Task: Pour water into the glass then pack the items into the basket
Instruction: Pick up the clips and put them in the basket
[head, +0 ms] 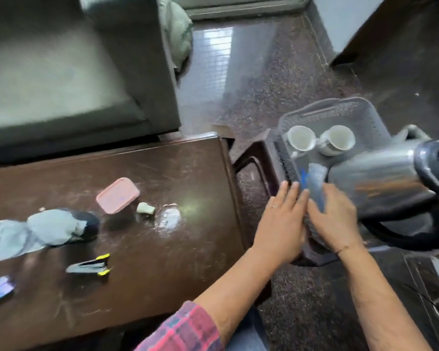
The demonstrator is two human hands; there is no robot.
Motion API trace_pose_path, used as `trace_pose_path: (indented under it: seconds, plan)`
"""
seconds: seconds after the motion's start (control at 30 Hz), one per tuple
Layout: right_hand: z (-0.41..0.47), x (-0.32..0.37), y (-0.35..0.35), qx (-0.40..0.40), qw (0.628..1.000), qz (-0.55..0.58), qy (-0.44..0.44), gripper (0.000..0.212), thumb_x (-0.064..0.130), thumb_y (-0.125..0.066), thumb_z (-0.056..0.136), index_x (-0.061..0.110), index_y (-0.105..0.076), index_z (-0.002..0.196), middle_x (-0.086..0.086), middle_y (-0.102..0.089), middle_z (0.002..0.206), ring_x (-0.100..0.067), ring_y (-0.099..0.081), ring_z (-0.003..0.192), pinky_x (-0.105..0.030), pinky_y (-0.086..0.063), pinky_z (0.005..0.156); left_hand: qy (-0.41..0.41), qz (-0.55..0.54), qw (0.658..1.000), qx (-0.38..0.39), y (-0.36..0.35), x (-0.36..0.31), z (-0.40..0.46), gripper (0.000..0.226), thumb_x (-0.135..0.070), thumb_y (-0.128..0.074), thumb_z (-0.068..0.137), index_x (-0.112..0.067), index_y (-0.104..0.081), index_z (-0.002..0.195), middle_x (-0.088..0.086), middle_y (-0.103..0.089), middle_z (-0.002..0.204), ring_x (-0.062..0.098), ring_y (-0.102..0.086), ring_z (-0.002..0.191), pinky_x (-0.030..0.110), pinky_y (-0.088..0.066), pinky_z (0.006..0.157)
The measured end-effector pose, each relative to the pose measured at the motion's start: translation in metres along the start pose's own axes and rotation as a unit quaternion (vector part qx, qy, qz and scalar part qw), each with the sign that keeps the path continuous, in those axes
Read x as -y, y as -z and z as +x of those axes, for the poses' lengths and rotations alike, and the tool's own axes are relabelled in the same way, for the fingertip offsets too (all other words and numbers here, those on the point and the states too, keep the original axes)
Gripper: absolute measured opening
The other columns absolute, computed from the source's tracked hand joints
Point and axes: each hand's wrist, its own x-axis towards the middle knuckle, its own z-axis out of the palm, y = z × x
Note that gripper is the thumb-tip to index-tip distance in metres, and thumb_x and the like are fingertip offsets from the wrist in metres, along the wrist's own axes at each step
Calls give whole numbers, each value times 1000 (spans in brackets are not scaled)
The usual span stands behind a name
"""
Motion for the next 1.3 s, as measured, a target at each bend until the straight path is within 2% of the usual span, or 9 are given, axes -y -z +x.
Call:
trace_pose_path:
  seconds: [0.07,0.17,0.37,0.5,0.73,0.93,1.03,1.2,1.3]
  plan:
    - [-21,42,-7,-132,989,30,51,62,42,-39,76,2,-54,121,-24,-56,126,-43,-47,122,-51,-31,108,15,-52,996,-66,28,17,-21,59,-23,-34,87,-6,-39,143,19,-31,153,34,-17,146,42,-18,120]
    - [-64,128,-37,-192,968,60,148,44,26,-47,81,6,-58,118,-19,-56,129,-42,-43,126,-48,-26,111,60,-105,981,-153,80,62,-73,52,-23,-33,88,-4,-52,132,19,-46,143,33,-31,140,34,-20,119]
    - [-163,306,-103,-149,890,268,338,22,8,-52,84,2,-66,100,-10,-66,109,-25,-56,109,-30,-38,103,137,-106,917,-359,191,161,-220,33,-12,-49,91,-7,-60,122,9,-60,127,20,-51,124,27,-32,111]
    - [-234,401,-154,-37,852,317,416,24,6,-52,81,2,-65,101,-11,-65,105,-25,-57,103,-33,-41,99,206,-68,871,-442,234,228,-325,28,-9,-50,91,-8,-61,116,10,-64,118,20,-55,116,32,-40,105]
    - [-308,475,-281,222,860,123,443,34,18,-49,86,15,-53,119,-5,-58,115,-24,-53,105,-31,-43,88,378,13,820,-429,247,341,-461,27,-15,-47,88,-12,-69,102,5,-64,115,25,-55,113,27,-32,105]
    - [-329,489,-381,283,894,-176,298,64,50,-49,91,28,-20,144,-14,-31,139,-34,-38,124,-46,-44,91,542,-22,762,-354,220,414,-518,34,-8,-61,84,-16,-59,116,7,-57,121,30,-50,115,36,-33,100]
    - [-332,490,-412,259,908,-189,270,66,52,-51,88,31,-19,143,-14,-24,141,-36,-30,129,-47,-45,88,592,-74,732,-328,205,431,-521,40,-17,-60,87,-17,-51,126,9,-51,128,31,-51,115,43,-40,96]
    - [-334,493,-438,220,921,-121,299,37,16,-54,85,20,-40,119,-10,-33,130,-34,-37,118,-43,-54,77,652,-108,697,-276,194,468,-516,50,-43,-61,86,-23,-42,126,7,-52,125,33,-55,109,47,-52,82]
    - [-329,498,-439,245,944,40,219,29,16,-62,73,20,-49,98,-5,-43,110,-28,-49,95,-40,-51,78,642,-97,713,-266,189,481,-515,32,-28,-64,86,-19,-50,114,9,-57,114,33,-57,103,44,-52,78]
